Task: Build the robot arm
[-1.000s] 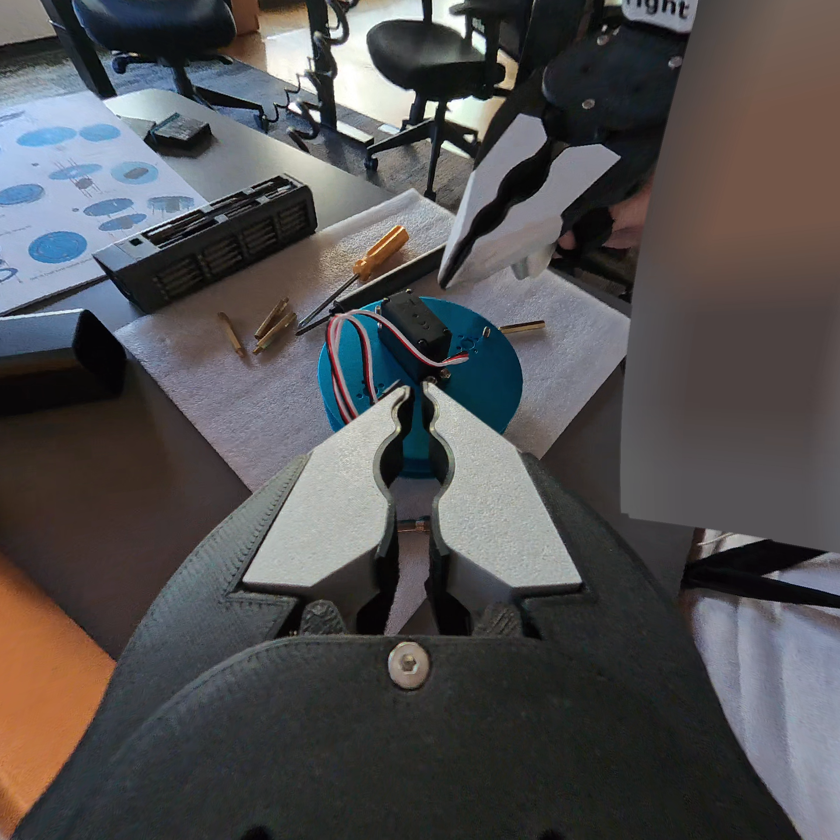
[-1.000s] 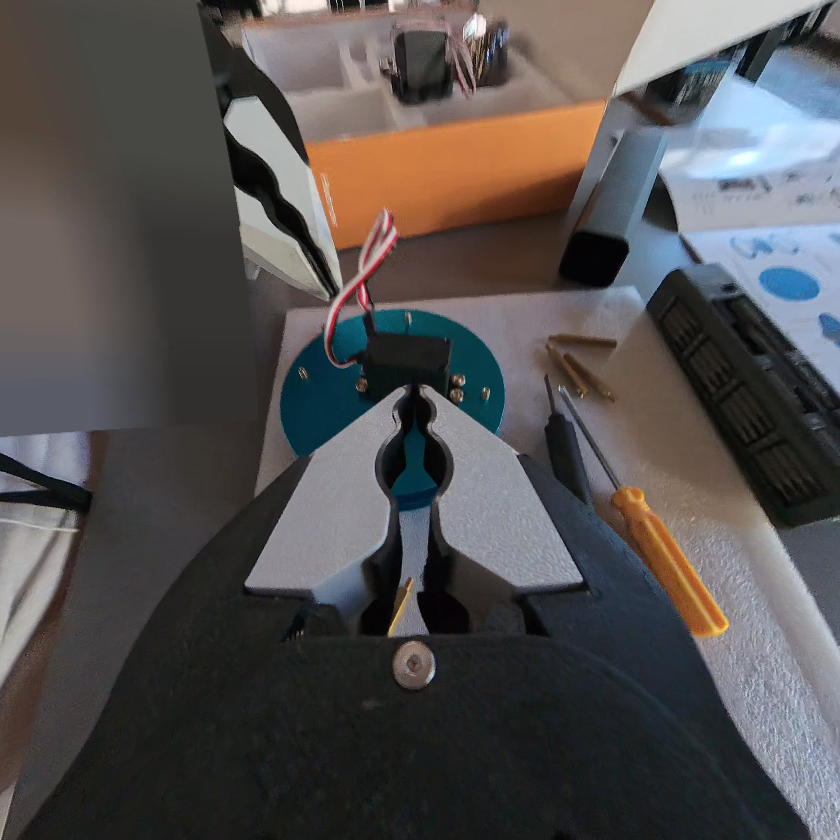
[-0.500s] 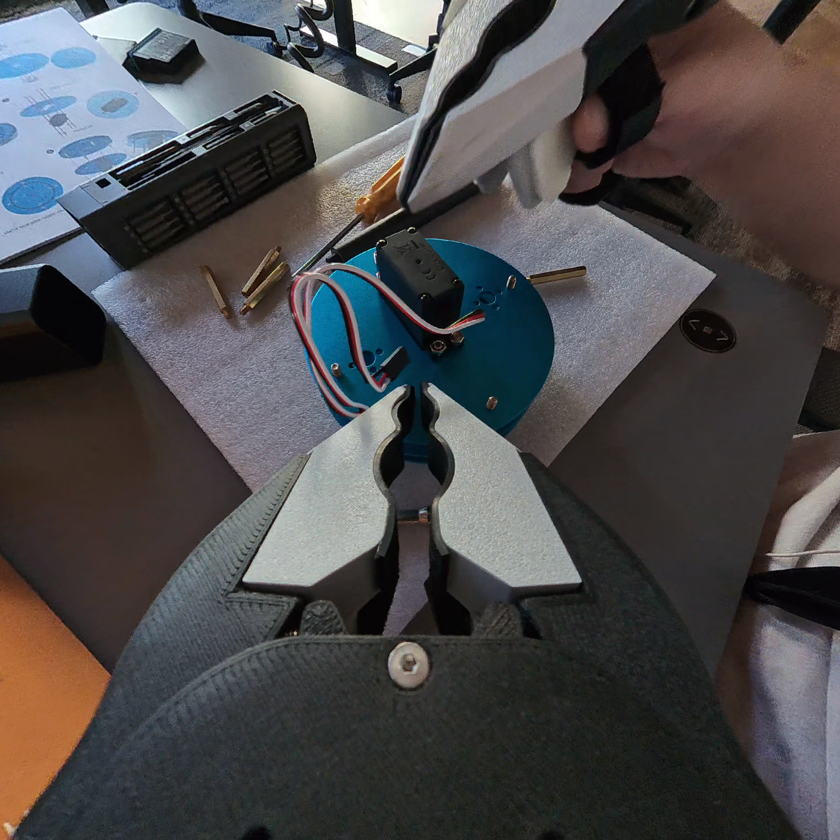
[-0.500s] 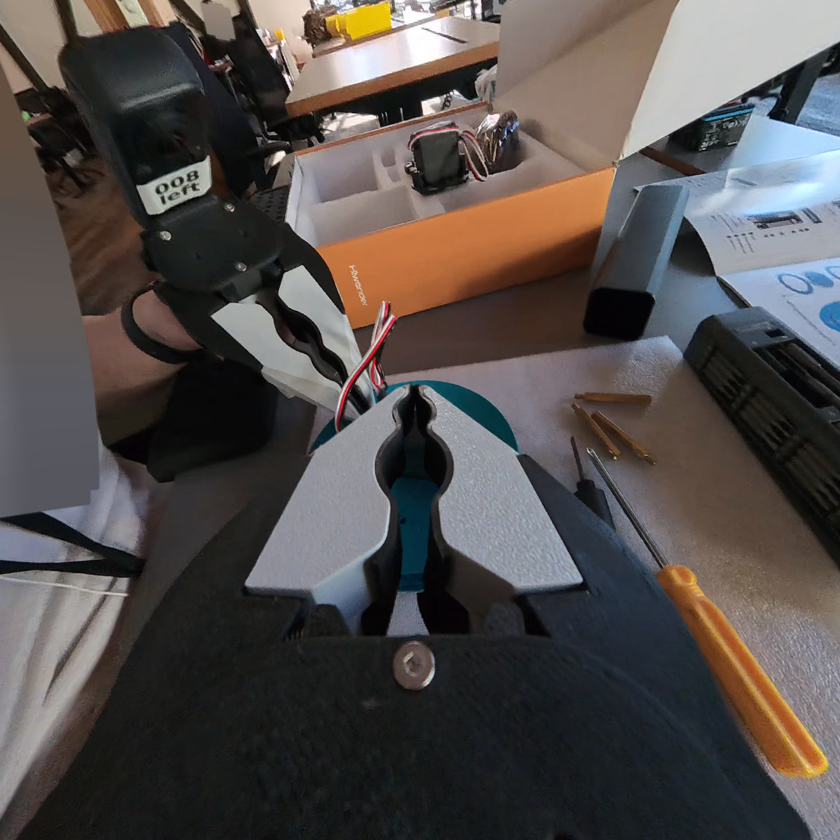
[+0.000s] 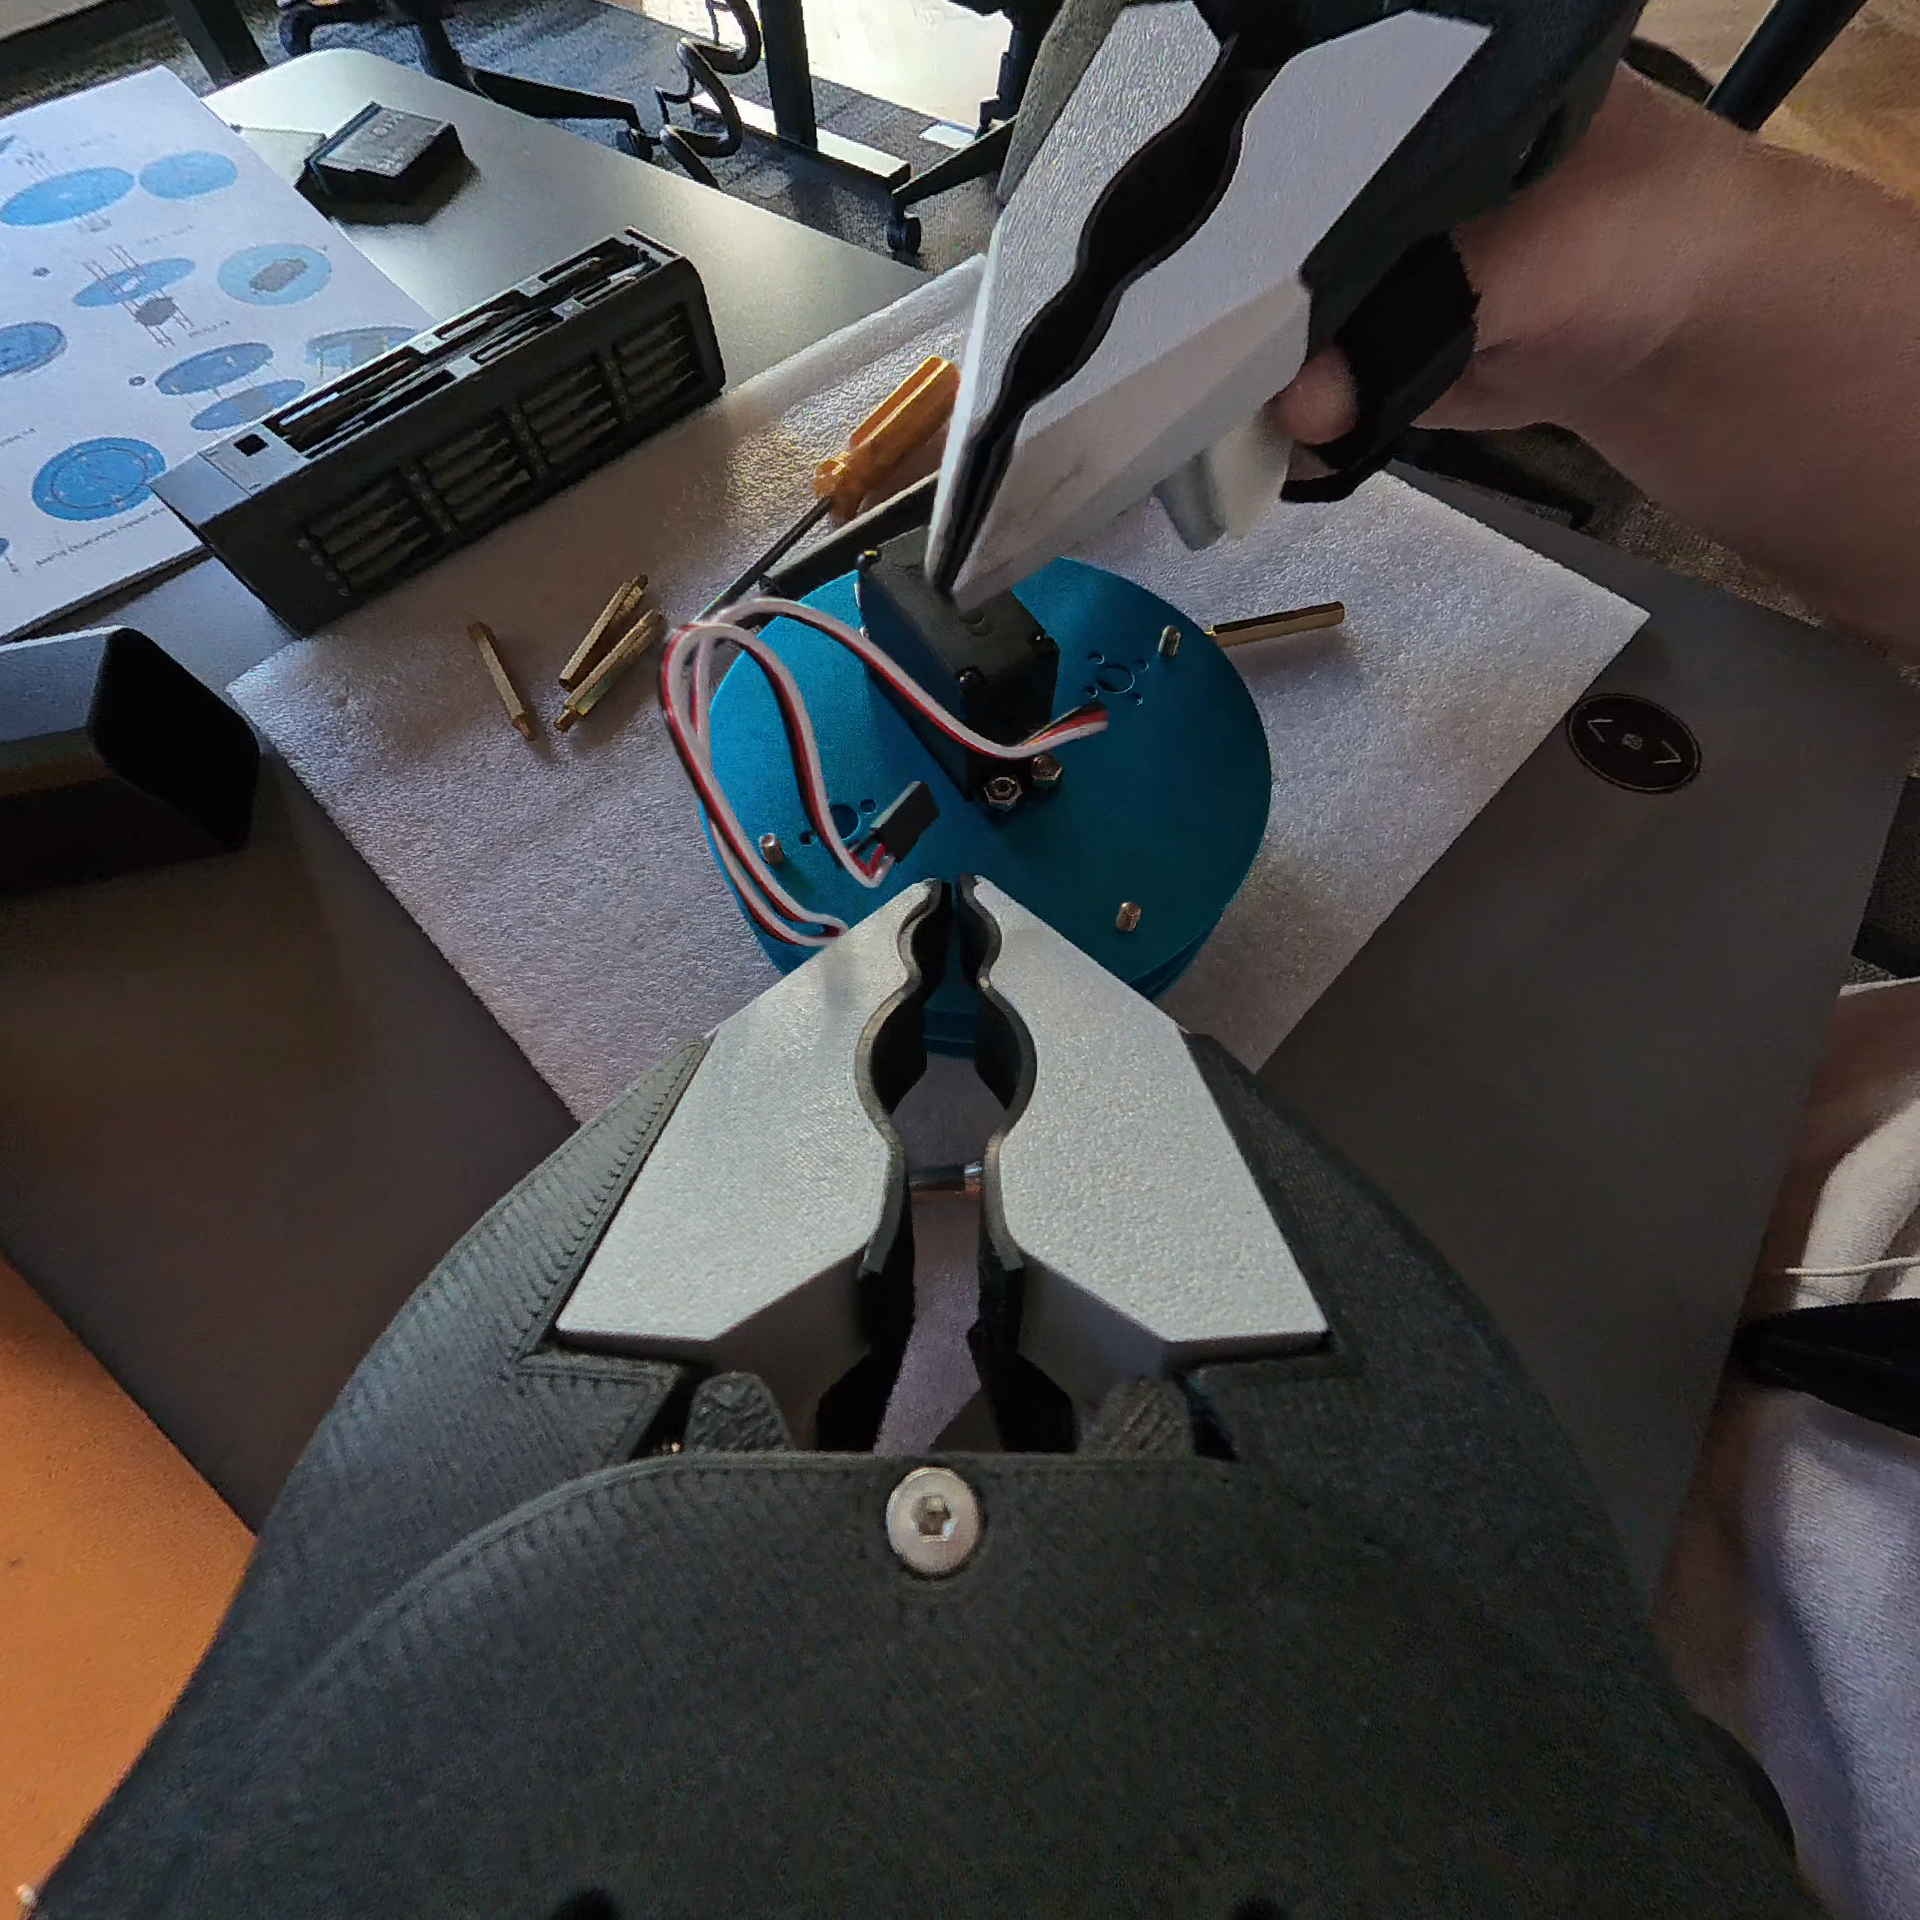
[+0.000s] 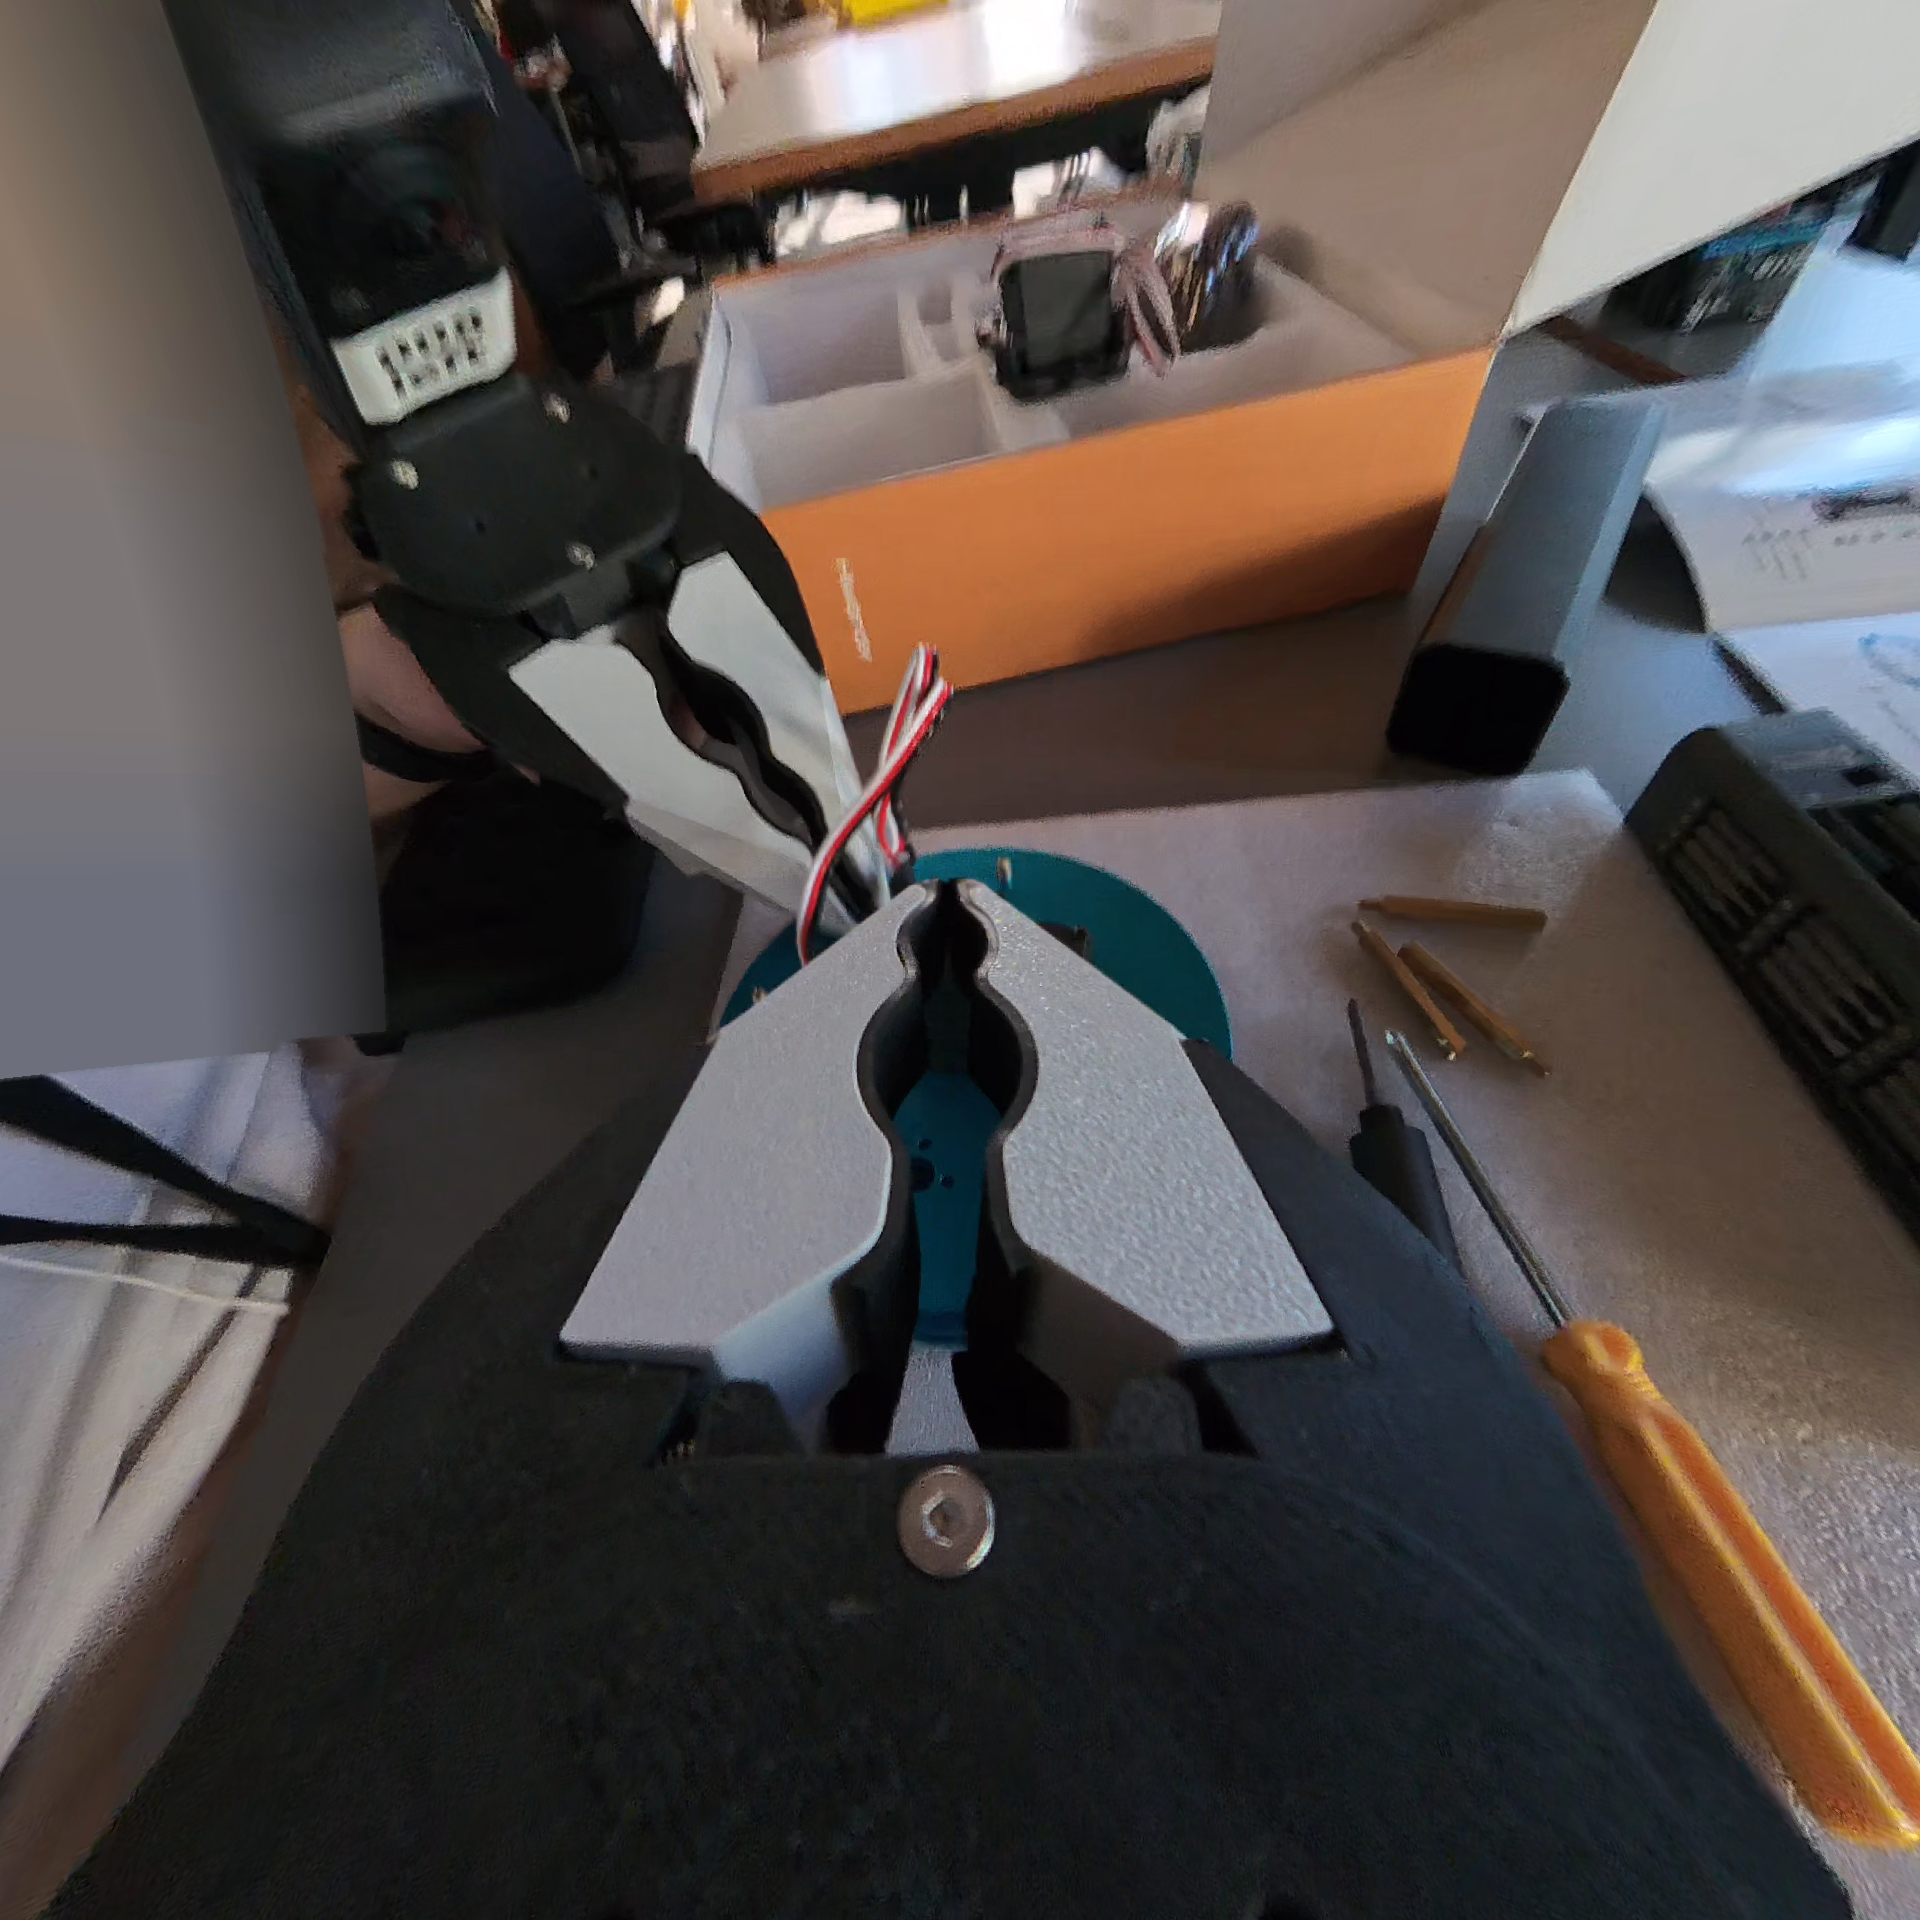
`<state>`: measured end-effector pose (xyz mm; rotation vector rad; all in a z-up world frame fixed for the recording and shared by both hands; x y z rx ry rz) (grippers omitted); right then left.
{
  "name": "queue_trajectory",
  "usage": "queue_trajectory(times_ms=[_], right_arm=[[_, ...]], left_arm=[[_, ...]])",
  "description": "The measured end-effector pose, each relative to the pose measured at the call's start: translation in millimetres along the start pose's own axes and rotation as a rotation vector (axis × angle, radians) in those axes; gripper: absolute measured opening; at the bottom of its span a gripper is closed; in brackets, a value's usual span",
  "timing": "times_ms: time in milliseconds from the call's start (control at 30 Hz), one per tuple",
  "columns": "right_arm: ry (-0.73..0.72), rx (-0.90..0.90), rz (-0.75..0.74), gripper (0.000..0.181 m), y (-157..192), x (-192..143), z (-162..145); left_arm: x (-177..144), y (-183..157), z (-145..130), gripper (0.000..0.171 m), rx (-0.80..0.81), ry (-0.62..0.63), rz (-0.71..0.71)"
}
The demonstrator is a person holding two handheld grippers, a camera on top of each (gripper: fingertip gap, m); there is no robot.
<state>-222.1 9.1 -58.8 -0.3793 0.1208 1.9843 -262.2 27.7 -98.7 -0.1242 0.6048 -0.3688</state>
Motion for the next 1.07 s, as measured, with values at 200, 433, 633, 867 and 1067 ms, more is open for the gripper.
queue_trajectory(times_ms=[200,433,633,867,1067], right_arm=[[-0.081,-0.097,-0.1,0.0,3,-16,31],[-0.271,-0.095,-0.681,0.036,-16,-67,51],[-0.261,0.187,-1.094,0.018,-66,-121,30],[-0.35,0.231,-1.054,0.021,-83,-109,14],[-0.165,0.137,-1.03,0.027,-85,-77,-6]], left_arm=[[-1,-1,1,0.002,-0.034,-0.025,-0.031],[-38,4,46,0.026,-0.074,-0.347,-0.043],[-82,46,127,0.056,-0.021,-0.482,0.229],[-62,89,128,0.05,-0.186,-0.592,0.275],[-46,68,111,0.043,-0.188,-0.566,0.151]])
Point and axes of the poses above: each gripper's, where its closed fingertips meet, x out along the fingers, z out of its top, y = z × x across the jaws, the point moved 1 cm from there along -x, back along the fingers, and after that the axes turned 15 degrees about -x, right-handed, at the moved point
